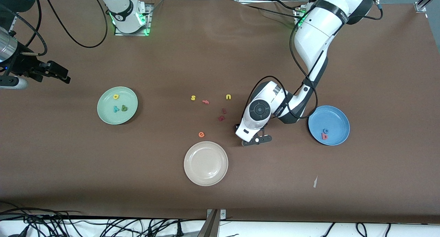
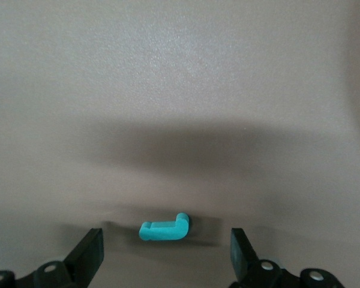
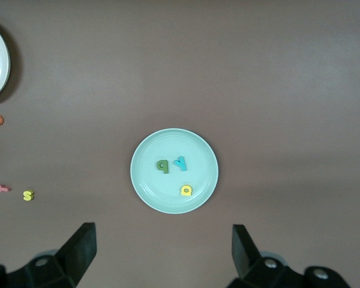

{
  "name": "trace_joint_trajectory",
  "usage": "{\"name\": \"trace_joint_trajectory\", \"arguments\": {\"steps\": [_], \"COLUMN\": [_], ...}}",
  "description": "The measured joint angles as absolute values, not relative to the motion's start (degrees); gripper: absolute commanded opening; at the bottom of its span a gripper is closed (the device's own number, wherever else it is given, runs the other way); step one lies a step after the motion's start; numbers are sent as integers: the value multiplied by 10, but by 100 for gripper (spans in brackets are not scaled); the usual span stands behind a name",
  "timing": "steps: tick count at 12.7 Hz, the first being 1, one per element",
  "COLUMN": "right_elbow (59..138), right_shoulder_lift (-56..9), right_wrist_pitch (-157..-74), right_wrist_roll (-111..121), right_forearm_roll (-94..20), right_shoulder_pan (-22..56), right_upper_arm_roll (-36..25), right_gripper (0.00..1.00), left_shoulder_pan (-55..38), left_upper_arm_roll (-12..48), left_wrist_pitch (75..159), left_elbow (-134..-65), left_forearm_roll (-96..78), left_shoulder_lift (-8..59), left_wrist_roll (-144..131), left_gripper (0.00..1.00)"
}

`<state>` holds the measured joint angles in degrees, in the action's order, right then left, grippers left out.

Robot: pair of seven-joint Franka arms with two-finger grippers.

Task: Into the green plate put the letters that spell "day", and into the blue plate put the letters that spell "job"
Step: 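Move the left gripper to the cyan letter j and grasp it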

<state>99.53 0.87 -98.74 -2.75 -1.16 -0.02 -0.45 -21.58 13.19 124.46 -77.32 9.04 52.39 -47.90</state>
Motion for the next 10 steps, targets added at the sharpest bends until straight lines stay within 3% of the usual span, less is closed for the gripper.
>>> {"name": "trace_joint_trajectory", "arguments": {"steps": [3,10], "right_elbow": [995,995], "right_shoulder_lift": [9,8], "right_wrist_pitch": [-987,-986], "right_wrist_roll": [-28,-27], "right_forearm_roll": [-12,-12], "right_shoulder_pan": [0,-1], "right_upper_arm_roll": [-5,-6], "right_gripper": [100,100], "left_shoulder_pan": [-216,-225], "left_upper_arm_roll": [131,131], "left_wrist_pitch": [1245,1247], "left_elbow": [-773,-772], "left_forearm_roll": [91,91], "left_shoulder_lift": [524,528], "left_wrist_roll": [-479,-479], "left_gripper": [71,54]}}
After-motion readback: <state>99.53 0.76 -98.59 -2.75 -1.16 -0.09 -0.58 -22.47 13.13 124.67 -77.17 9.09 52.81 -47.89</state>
